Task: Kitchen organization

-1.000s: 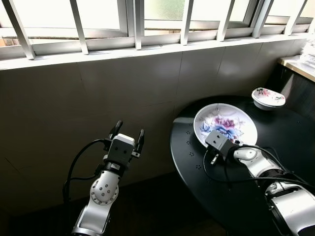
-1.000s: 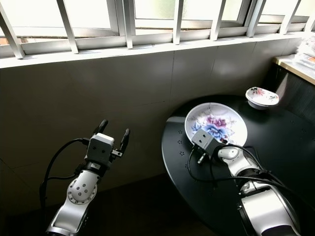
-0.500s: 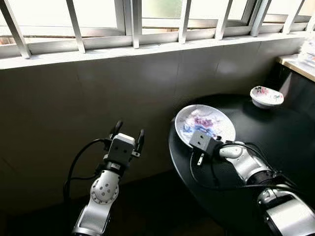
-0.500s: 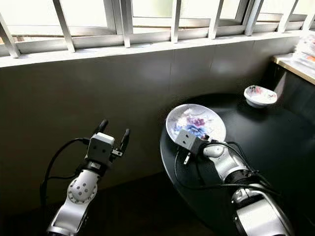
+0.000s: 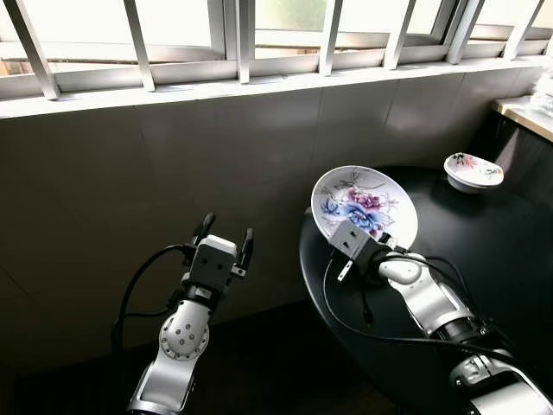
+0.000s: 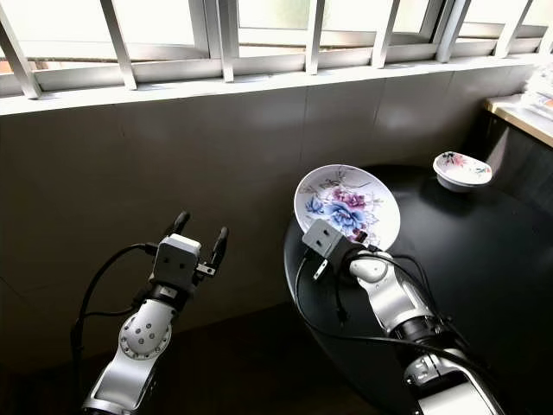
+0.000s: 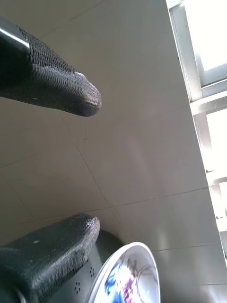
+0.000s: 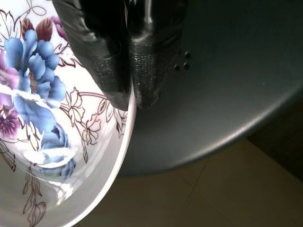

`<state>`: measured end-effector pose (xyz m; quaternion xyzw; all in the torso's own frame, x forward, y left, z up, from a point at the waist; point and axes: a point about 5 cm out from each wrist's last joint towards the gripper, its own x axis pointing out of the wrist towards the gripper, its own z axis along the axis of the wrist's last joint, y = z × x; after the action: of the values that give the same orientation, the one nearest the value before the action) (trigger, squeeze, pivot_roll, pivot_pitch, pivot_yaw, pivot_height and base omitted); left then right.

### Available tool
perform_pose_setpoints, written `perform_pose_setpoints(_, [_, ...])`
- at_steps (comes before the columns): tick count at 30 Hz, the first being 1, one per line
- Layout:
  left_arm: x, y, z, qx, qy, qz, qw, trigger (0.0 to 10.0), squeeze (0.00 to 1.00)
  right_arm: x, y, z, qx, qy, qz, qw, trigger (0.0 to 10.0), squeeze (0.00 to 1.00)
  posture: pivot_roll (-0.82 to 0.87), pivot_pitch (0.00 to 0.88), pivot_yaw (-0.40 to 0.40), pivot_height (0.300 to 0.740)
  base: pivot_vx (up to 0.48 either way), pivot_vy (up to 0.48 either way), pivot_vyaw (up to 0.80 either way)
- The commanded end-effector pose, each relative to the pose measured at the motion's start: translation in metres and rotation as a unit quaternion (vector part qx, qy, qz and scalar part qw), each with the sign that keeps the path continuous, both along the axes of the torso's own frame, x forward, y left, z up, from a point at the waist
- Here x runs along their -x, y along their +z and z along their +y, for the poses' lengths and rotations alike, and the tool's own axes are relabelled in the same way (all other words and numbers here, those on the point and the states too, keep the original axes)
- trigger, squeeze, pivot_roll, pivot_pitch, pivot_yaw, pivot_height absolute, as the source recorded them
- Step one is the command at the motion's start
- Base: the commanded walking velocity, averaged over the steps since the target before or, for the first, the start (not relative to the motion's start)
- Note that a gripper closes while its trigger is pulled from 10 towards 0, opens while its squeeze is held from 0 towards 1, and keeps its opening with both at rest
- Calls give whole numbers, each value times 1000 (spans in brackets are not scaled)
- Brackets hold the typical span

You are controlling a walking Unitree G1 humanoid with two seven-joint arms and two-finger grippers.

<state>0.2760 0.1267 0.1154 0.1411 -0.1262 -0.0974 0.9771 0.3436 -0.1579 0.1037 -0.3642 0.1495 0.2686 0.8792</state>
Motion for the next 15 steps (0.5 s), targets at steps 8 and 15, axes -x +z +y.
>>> perform_pose_setpoints(8, [0, 0, 2, 22, 0, 3, 1000, 10000, 0, 7, 31, 18, -48, -17, -129, 990, 0, 0, 30, 0, -49, 740, 0, 0, 0])
perform_pose_setpoints(15, [0, 1, 3, 22, -2, 1, 1000, 10000, 0, 24, 36, 40, -93, 17, -173, 980, 0, 0, 29, 0, -48, 740, 0, 216, 79])
